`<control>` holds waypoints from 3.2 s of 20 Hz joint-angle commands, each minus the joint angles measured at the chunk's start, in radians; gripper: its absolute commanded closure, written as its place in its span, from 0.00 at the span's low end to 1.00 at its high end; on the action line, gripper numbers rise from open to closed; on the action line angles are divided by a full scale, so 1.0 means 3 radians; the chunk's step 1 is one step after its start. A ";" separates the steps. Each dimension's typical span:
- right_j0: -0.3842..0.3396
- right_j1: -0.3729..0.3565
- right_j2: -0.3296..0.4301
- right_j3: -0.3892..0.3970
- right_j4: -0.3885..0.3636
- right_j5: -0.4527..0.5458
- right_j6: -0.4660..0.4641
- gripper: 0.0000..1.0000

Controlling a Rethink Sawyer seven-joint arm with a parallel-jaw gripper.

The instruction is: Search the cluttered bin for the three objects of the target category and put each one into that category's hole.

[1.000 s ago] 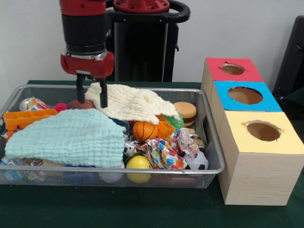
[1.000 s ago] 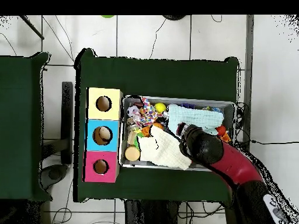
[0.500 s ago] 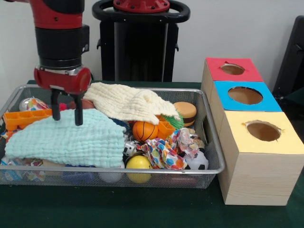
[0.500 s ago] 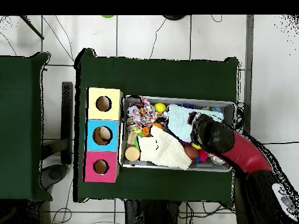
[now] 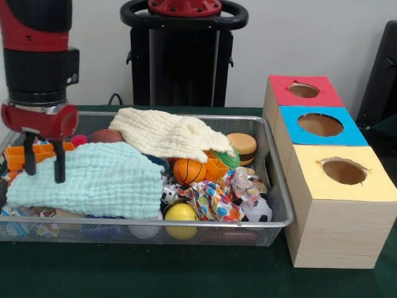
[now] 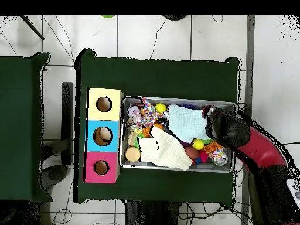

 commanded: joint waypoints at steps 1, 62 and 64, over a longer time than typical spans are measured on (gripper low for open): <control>-0.0174 0.0412 0.0331 -0.0439 -0.0317 0.0096 -0.0302 0.00; 0.0209 0.0465 0.0304 0.0466 -0.0501 0.0970 0.0207 0.00; 0.0233 0.0460 0.0292 0.0480 -0.0501 0.0955 0.0212 0.00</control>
